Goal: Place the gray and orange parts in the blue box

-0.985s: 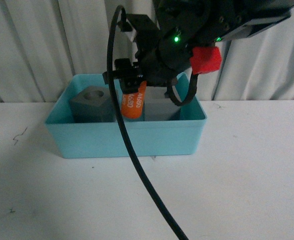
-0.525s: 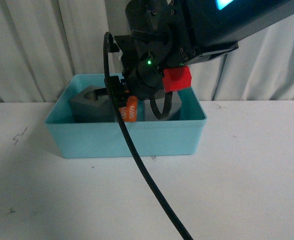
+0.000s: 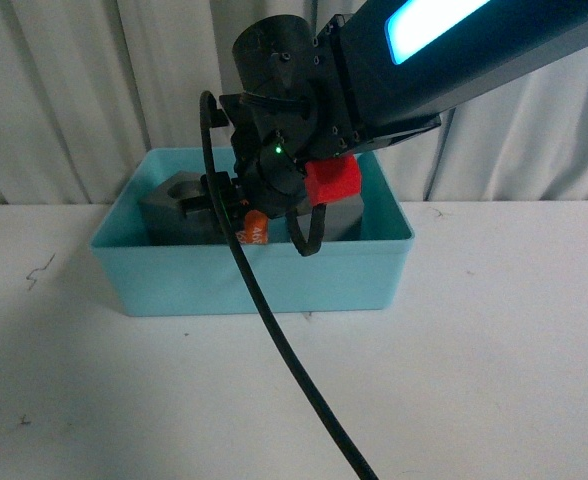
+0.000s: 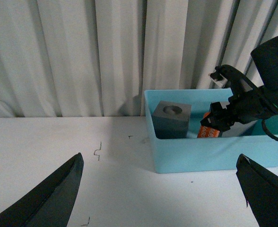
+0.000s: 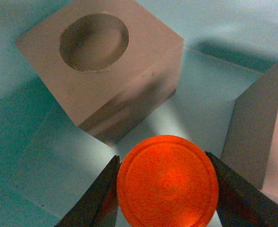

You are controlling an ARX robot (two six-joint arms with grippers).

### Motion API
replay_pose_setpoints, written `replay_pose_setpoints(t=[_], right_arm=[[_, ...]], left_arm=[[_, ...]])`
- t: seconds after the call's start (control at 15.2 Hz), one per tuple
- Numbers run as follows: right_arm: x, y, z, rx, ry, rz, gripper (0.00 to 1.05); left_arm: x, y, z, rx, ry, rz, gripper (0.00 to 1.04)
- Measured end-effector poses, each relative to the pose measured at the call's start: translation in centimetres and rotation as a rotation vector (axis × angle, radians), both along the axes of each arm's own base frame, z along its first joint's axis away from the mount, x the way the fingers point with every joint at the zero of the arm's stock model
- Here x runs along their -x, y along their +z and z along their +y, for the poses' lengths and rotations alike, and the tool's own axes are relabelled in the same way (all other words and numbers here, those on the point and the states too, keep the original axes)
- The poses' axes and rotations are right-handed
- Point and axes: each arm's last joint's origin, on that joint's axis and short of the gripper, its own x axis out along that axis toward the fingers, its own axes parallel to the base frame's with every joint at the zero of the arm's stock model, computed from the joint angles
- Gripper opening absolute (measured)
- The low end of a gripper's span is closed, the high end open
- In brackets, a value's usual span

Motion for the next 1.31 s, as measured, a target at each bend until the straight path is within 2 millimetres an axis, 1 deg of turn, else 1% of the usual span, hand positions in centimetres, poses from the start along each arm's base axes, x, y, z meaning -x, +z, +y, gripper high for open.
replay_pose_setpoints(t=[0.13,0.26,0.33,0.39,0.46,0.53,0.59,0.66,0.72,0.79,0.85,0.92,0.98,1.05,1.12,1.18,1.25,1.31], right_arm=[[-0.1,0.2,0.1,-0.014,0.005,-0.02,0.66],[0.0,0.2,0.0,-0.034,0.012,-0.031,0.88],[0.1,0.5,-0.1,-0.051,0.012,-0.034,0.97],[0.3,1.3,-0.2,-0.092,0.016,-0.051,0.99],[0.6,3.2,-0.8,-0.127,0.018,-0.081,0.97],[0.8,5.8,-1.8,-0.179,0.013,-0.142,0.98],[1.4,9.1,-3.4,-0.219,-0.001,-0.216,0.98],[2.3,12.6,-5.4,-0.267,-0.015,-0.303,0.98],[3.5,15.8,-8.0,-0.297,-0.043,-0.379,0.98],[5.0,17.8,-10.9,-0.308,-0.088,-0.434,0.98],[6.9,18.7,-14.4,-0.3,-0.15,-0.46,0.98],[8.7,18.2,-17.3,-0.274,-0.206,-0.463,0.98],[10.7,16.9,-20.2,-0.244,-0.269,-0.437,0.98],[13.7,15.3,-23.4,-0.203,-0.347,-0.396,0.98],[16.7,14.3,-25.7,-0.173,-0.407,-0.363,0.98],[20.1,13.5,-27.3,-0.153,-0.457,-0.334,0.98],[23.9,12.1,-28.0,-0.129,-0.497,-0.296,0.98],[26.8,10.3,-27.7,-0.106,-0.514,-0.23,0.98]], left_arm=[[0.0,0.0,0.0,0.0,0.0,0.0,0.98],[0.0,0.0,0.0,0.0,0.0,0.0,0.98],[0.0,0.0,0.0,0.0,0.0,0.0,0.98],[0.0,0.0,0.0,0.0,0.0,0.0,0.98],[0.0,0.0,0.0,0.0,0.0,0.0,0.98],[0.0,0.0,0.0,0.0,0.0,0.0,0.98],[0.0,0.0,0.0,0.0,0.0,0.0,0.98],[0.0,0.0,0.0,0.0,0.0,0.0,0.98],[0.0,0.0,0.0,0.0,0.0,0.0,0.98],[0.0,0.0,0.0,0.0,0.0,0.0,0.98],[0.0,0.0,0.0,0.0,0.0,0.0,0.98],[0.0,0.0,0.0,0.0,0.0,0.0,0.98],[0.0,0.0,0.0,0.0,0.0,0.0,0.98],[0.0,0.0,0.0,0.0,0.0,0.0,0.98],[0.0,0.0,0.0,0.0,0.0,0.0,0.98],[0.0,0.0,0.0,0.0,0.0,0.0,0.98],[0.0,0.0,0.0,0.0,0.0,0.0,0.98],[0.0,0.0,0.0,0.0,0.0,0.0,0.98]])
